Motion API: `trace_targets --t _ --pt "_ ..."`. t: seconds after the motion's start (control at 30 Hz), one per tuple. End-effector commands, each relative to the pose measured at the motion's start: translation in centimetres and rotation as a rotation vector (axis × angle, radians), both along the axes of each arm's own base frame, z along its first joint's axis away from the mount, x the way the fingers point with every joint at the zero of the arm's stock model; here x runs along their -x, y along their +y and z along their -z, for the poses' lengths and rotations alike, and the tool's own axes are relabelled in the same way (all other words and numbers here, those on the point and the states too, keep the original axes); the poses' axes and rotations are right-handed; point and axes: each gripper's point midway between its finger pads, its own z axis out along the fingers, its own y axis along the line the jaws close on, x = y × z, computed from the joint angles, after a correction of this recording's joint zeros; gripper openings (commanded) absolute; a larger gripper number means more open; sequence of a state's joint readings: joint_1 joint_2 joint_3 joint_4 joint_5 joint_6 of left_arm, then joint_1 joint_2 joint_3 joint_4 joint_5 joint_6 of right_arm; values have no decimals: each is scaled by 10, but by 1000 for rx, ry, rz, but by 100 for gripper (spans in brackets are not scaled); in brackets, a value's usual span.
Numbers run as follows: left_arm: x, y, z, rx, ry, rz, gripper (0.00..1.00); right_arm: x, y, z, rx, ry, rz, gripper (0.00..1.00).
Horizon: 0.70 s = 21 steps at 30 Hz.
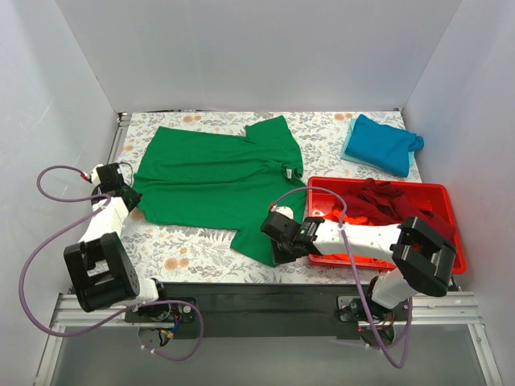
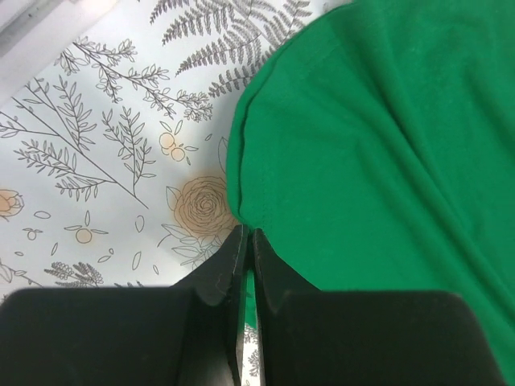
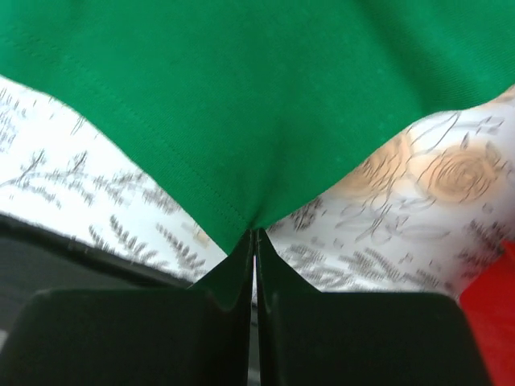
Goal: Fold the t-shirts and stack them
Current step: Fold the tshirt
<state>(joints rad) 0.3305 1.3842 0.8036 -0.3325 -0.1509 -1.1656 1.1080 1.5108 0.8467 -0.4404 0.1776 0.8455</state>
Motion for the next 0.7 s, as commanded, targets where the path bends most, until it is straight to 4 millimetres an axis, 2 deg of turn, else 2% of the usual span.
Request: trace_targets --t 0.0,0.03,0.5,0.67 --pt "8 -1 -20 -30 -36 -8 0 16 -9 -10 11 2 16 1" --pt "10 0 -26 -39 -52 -13 0 20 -8 -12 10 0 7 1" --pt "54 9 -51 -125 -57 -106 0 64 -7 -27 -9 -11 -31 1" --pt "66 13 -65 -158 -73 -134 0 71 -4 -35 -30 -25 -35 1"
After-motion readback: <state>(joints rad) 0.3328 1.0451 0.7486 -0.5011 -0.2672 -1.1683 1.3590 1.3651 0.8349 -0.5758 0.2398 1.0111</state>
